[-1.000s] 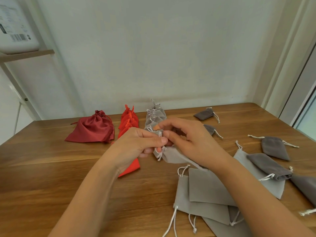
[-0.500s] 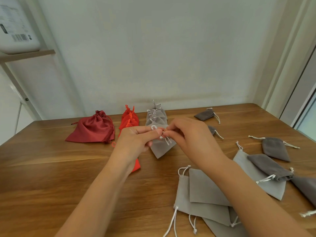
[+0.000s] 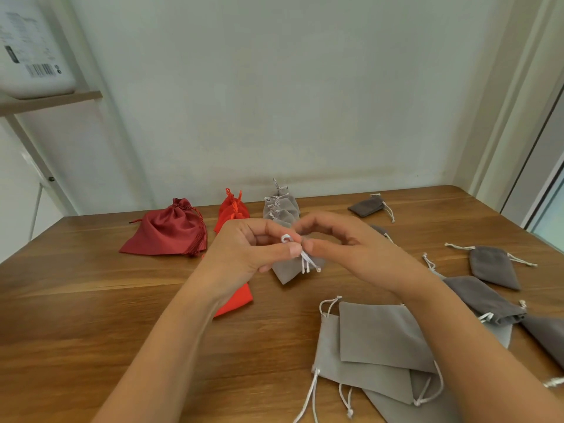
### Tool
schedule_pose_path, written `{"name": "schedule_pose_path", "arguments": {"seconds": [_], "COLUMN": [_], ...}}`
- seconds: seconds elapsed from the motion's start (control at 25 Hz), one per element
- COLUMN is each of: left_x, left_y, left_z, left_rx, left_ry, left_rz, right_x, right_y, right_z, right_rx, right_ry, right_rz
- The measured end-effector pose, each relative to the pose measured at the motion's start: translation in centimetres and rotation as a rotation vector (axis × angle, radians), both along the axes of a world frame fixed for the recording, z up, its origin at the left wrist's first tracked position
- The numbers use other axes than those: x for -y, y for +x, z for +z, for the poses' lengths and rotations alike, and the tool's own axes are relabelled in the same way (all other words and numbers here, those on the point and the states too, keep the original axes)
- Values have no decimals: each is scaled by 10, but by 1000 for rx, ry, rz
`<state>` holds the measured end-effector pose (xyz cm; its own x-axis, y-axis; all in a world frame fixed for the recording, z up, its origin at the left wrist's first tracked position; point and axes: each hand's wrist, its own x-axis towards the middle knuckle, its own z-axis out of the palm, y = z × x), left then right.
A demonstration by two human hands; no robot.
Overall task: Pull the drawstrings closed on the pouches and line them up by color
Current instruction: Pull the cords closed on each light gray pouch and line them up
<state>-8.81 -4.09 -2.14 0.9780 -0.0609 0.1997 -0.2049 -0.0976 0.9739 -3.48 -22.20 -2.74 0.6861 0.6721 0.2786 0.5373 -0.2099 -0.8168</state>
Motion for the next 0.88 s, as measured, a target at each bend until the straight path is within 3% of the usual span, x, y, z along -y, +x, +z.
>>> {"name": "schedule_pose_path", "arguments": {"seconds": [0.24,0.4,0.68,0.88], "left_x": [4,7,5,8], "left_y": [0,5,1,2], "left_z": [-4,-13,-11,-15], "left_rx": [143,208,322,426], "left_ry": [86,207,579,650], "left_rz": [17,141,276,205], "right_x": [1,-1,-8,-2], "right_y": [-6,-4,-5,5], "right_z": [3,-3,-9,-8], "right_rx": [-5,37,99,-91], "right_ry": [19,14,-13,108], "right_rz": [48,-60,-153,-116]}}
